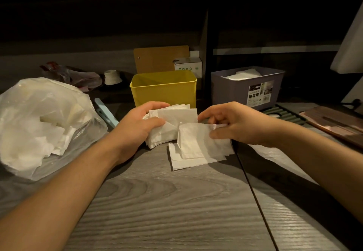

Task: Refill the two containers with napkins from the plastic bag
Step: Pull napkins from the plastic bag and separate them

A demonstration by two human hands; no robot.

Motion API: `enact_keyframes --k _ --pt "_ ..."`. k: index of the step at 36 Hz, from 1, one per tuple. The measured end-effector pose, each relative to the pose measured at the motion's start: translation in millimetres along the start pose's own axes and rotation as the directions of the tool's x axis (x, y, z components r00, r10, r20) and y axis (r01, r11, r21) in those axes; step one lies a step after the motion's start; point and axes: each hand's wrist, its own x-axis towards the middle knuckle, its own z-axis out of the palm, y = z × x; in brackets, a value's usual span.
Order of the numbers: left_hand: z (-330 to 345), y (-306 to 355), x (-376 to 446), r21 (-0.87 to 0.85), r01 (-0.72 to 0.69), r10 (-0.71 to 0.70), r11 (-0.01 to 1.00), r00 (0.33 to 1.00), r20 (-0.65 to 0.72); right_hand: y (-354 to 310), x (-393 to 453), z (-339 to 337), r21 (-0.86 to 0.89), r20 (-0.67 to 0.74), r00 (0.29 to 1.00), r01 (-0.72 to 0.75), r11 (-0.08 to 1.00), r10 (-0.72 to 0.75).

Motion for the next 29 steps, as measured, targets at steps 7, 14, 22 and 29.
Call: enact_keyframes --k 7,14,22,29 --pt "3 3 -2 0.03 0.022 -0.022 0.999 1.0 -0.006 -11 -11 1 0.164 -0.144 0.948 0.307 0.937 -0.285" --pt "8 7 0 -0.012 0.037 -0.038 0.999 0.997 -0.074 -27 -18 11 0.2 -0.174 0.902 0.426 0.882 -0.396" --pt "8 8 -1 -0.003 0.057 -0.057 0.998 0.993 -0.106 -23 3 34 -0.035 -0.13 0.94 0.313 0.949 -0.314" --pt "6 10 -4 -0.038 0.058 -0.059 0.998 0.998 -0.03 -18 18 40 -0.082 -0.333 0.899 0.274 0.958 -0.285"
